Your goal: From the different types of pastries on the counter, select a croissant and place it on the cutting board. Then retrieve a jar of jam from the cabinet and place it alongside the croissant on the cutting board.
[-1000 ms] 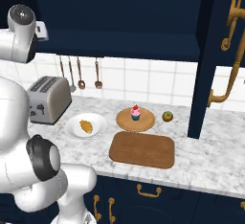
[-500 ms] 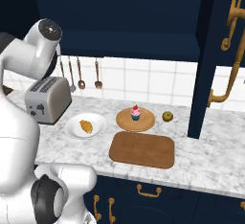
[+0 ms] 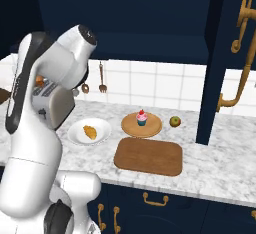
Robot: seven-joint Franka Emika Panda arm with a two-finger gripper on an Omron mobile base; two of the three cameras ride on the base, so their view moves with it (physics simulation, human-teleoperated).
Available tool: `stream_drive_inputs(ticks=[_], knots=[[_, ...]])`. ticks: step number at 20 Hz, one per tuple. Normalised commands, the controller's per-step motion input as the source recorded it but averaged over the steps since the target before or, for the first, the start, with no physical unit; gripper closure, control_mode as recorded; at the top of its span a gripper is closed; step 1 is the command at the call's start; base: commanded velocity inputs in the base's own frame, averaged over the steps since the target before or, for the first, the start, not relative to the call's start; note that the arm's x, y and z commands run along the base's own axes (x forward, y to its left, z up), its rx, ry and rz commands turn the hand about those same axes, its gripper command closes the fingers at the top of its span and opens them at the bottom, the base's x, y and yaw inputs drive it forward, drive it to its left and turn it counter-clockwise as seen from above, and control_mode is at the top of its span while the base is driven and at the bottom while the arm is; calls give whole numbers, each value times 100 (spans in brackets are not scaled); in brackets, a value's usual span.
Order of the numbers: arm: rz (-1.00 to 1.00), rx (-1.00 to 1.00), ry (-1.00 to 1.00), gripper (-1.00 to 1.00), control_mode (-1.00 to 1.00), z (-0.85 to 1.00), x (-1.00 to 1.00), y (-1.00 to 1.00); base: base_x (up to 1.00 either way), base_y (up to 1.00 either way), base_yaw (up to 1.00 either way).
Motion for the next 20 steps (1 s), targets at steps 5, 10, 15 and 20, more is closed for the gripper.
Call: stream_drive_inputs(ticks=[5, 10, 15, 20], knots=[[8, -3, -12, 100, -100, -56, -71, -51, 0, 0, 0], [23, 0, 0, 100, -100, -78, 3, -58, 0, 0, 0], [35, 0, 0, 100, -100, -90, 43, -25, 0, 0, 0], [22, 10, -1, 100, -100, -55, 13, -78, 0, 0, 0]])
